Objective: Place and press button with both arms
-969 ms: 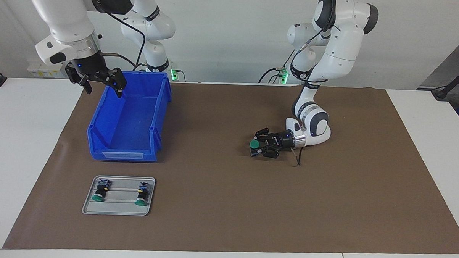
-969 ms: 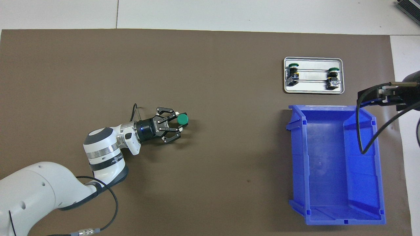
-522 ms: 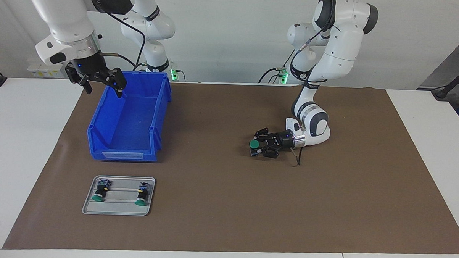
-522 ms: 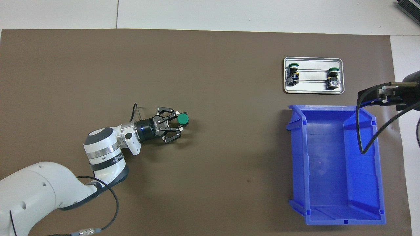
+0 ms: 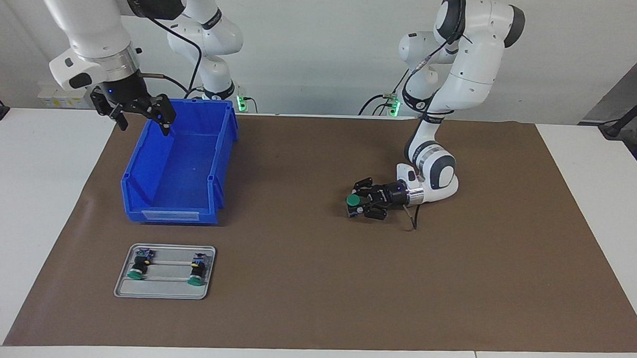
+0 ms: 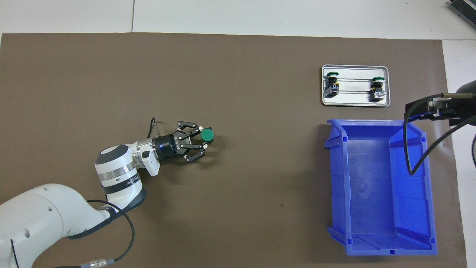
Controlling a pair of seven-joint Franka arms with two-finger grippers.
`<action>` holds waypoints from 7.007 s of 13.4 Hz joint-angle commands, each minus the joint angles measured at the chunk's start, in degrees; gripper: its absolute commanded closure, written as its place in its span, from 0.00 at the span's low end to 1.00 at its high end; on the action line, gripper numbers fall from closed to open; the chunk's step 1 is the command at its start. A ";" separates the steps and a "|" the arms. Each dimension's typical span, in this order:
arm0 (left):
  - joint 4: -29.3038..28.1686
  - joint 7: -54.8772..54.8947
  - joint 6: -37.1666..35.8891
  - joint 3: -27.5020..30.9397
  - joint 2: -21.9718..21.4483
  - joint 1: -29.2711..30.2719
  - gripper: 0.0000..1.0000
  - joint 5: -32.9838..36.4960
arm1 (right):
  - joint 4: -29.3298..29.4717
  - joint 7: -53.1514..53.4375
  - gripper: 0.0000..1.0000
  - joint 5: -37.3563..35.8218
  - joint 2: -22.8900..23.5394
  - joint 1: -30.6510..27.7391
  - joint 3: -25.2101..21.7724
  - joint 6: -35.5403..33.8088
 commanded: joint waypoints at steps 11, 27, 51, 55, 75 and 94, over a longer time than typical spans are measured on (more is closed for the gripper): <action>-0.04 6.44 2.23 0.94 3.97 -1.61 0.98 -2.00 | -0.93 -1.63 0.00 1.54 -0.85 -0.54 0.16 -0.16; 1.10 4.08 2.75 1.03 2.92 -1.17 0.00 -2.00 | -0.93 -1.63 0.00 1.54 -0.85 -0.54 0.16 -0.16; 21.40 -122.08 14.88 1.03 -28.27 -5.12 0.00 83.10 | -0.93 -1.63 0.00 1.54 -0.85 -0.54 0.16 -0.16; 20.01 -134.70 10.42 1.03 -31.44 -9.25 0.00 103.60 | -0.93 -1.63 0.00 1.54 -0.85 -0.54 0.16 -0.16; 12.35 -180.94 34.22 0.68 -22.23 -20.07 1.00 109.10 | -0.93 -1.63 0.00 1.54 -0.85 -0.54 0.16 -0.16; 7.69 -181.56 41.78 0.85 -16.16 -21.30 1.00 111.64 | -0.93 -1.63 0.00 1.54 -0.85 -0.54 0.16 -0.16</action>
